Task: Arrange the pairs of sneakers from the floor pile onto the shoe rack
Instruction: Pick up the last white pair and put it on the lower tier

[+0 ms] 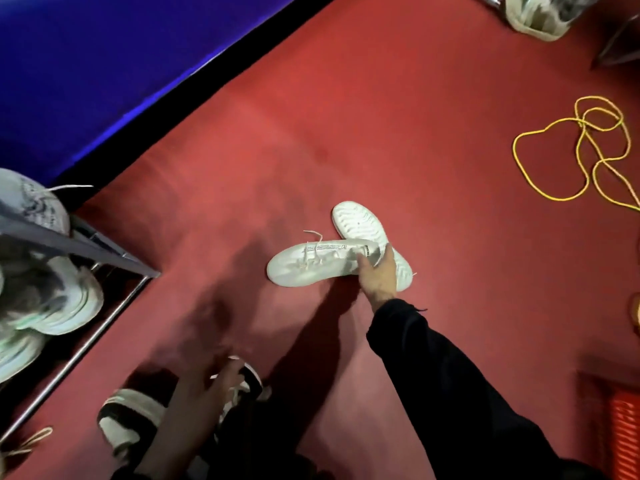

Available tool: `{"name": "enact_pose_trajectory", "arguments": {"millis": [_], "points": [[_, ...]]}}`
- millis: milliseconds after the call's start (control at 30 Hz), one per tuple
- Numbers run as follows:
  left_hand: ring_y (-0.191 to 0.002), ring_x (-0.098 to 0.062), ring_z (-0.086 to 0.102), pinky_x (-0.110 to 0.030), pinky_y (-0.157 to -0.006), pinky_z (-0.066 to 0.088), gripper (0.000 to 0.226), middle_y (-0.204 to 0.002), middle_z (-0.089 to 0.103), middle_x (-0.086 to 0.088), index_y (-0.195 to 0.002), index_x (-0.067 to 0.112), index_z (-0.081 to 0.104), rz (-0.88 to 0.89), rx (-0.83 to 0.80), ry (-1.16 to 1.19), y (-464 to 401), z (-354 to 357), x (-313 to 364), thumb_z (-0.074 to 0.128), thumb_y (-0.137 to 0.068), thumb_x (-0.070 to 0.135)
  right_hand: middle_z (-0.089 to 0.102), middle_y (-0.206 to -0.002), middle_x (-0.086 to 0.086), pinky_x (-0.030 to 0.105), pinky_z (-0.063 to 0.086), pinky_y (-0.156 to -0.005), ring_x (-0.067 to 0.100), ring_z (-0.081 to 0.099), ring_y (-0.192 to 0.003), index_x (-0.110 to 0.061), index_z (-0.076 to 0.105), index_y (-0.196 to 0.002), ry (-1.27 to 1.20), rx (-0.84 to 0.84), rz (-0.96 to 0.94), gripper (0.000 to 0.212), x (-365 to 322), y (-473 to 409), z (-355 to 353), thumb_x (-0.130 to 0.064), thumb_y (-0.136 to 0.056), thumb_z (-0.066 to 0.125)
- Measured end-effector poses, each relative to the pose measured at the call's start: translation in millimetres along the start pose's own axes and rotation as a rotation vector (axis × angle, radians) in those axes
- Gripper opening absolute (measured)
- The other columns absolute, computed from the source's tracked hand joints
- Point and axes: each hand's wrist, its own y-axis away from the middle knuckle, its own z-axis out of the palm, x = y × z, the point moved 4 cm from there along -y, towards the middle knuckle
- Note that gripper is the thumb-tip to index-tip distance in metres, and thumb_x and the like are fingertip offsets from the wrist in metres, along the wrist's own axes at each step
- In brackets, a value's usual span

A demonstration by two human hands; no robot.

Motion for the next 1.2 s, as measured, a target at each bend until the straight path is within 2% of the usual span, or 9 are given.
{"name": "enact_pose_trajectory", "arguments": {"millis": [100, 267, 367, 600, 700, 833, 933, 1033, 1200], "points": [[-0.095, -0.028, 0.075, -0.049, -0.090, 0.058, 0.033, -0.095, 0.078, -0.011, -0.111, 0.021, 0.072, -0.110, 0.025, 0.118, -6.7, 2.8, -23.1, 0.073, -0.081, 0.035, 0.038, -0.158, 0.010, 0.039, 0.038, -0.117, 0.026, 0.045, -0.140, -0.011, 0.014, -0.160, -0.006, -0.028, 0.064, 0.097, 12.4, -18.3, 2.2, -0.035, -0.087, 0.075], [-0.102, -0.029, 0.072, -0.033, -0.082, 0.055, 0.018, -0.111, 0.071, -0.014, -0.113, 0.022, 0.069, -0.138, 0.021, 0.185, -15.2, 14.9, -29.3, 0.064, -0.096, 0.017, 0.073, -0.102, 0.012, 0.038, 0.057, -0.067, 0.027, 0.066, -0.076, -0.014, 0.057, -0.105, 0.036, -0.033, 0.188, 0.043, 52.4, 13.2, -2.4, -0.036, -0.074, 0.077], [-0.101, -0.025, 0.067, -0.033, -0.084, 0.053, 0.020, -0.110, 0.067, -0.010, -0.115, 0.015, 0.069, -0.193, 0.012, 0.245, -25.5, 32.5, -22.7, 0.067, -0.095, 0.016, 0.065, -0.073, 0.009, 0.027, 0.050, -0.048, 0.018, 0.057, -0.052, -0.009, 0.061, -0.084, -0.182, -0.155, 0.326, 0.011, 70.0, 65.0, 3.4, -0.017, -0.089, 0.066], [-0.092, -0.026, 0.056, -0.045, -0.089, 0.052, 0.012, -0.101, 0.060, -0.013, -0.103, 0.017, 0.066, -0.288, -0.055, 0.295, -19.4, 64.2, -19.1, 0.060, -0.098, 0.009, 0.063, -0.115, 0.003, 0.040, 0.056, -0.092, 0.022, 0.064, -0.105, -0.024, 0.056, -0.126, 0.080, -0.212, 0.166, 0.073, 94.0, 53.6, 40.5, -0.057, -0.066, 0.081], [-0.092, -0.025, 0.059, -0.022, -0.070, 0.059, 0.019, -0.102, 0.058, -0.017, -0.117, 0.008, 0.064, -0.284, -0.051, 0.262, -17.4, 55.6, -20.0, 0.056, -0.100, 0.007, 0.062, -0.120, 0.006, 0.025, 0.043, -0.089, 0.026, 0.059, -0.108, -0.020, 0.051, -0.137, 0.324, -0.213, 0.059, 0.063, 87.5, 56.0, 52.4, -0.024, -0.079, 0.076], [-0.087, -0.016, 0.061, -0.014, -0.060, 0.056, 0.025, -0.114, 0.062, -0.012, -0.123, 0.012, 0.060, -0.251, -0.075, 0.227, -21.3, 51.5, -16.0, 0.060, -0.099, 0.014, 0.065, -0.095, 0.008, 0.036, 0.054, -0.069, 0.022, 0.063, -0.076, -0.016, 0.055, -0.093, 0.018, -0.255, 0.201, 0.032, 81.4, 85.1, 54.1, -0.009, -0.077, 0.082], [-0.090, -0.021, 0.062, -0.038, -0.081, 0.057, 0.024, -0.099, 0.069, 0.001, -0.110, 0.025, 0.062, -0.264, -0.113, 0.280, -22.3, 62.8, -2.7, 0.075, -0.090, 0.028, 0.063, -0.081, 0.013, 0.024, 0.047, -0.050, 0.013, 0.058, -0.055, -0.010, 0.053, -0.095, -0.218, -0.441, 0.240, 0.030, 72.6, 137.7, 54.7, -0.009, -0.083, 0.081], [-0.084, -0.049, 0.068, -0.064, -0.073, 0.054, 0.049, -0.095, 0.075, -0.015, -0.121, 0.022, 0.057, -0.175, -0.046, 0.231, -23.8, 66.6, 12.5, 0.078, -0.078, 0.031, 0.066, -0.082, 0.002, 0.022, 0.051, -0.059, 0.009, 0.062, -0.065, -0.018, 0.063, -0.095, -0.242, -0.625, 0.213, 0.015, 60.8, 167.9, 42.5, -0.022, -0.088, 0.076], [-0.102, -0.027, 0.073, -0.055, -0.077, 0.062, 0.051, -0.119, 0.071, -0.006, -0.139, 0.023, 0.047, -0.130, -0.144, 0.251, -18.6, 60.1, 17.2, 0.067, -0.094, 0.012, 0.069, -0.103, 0.008, 0.042, 0.050, -0.092, 0.028, 0.064, -0.098, -0.019, 0.068, -0.101, -0.158, 0.172, 0.130, 0.036, 61.9, 53.2, -22.8, -0.044, -0.084, 0.048]]}}
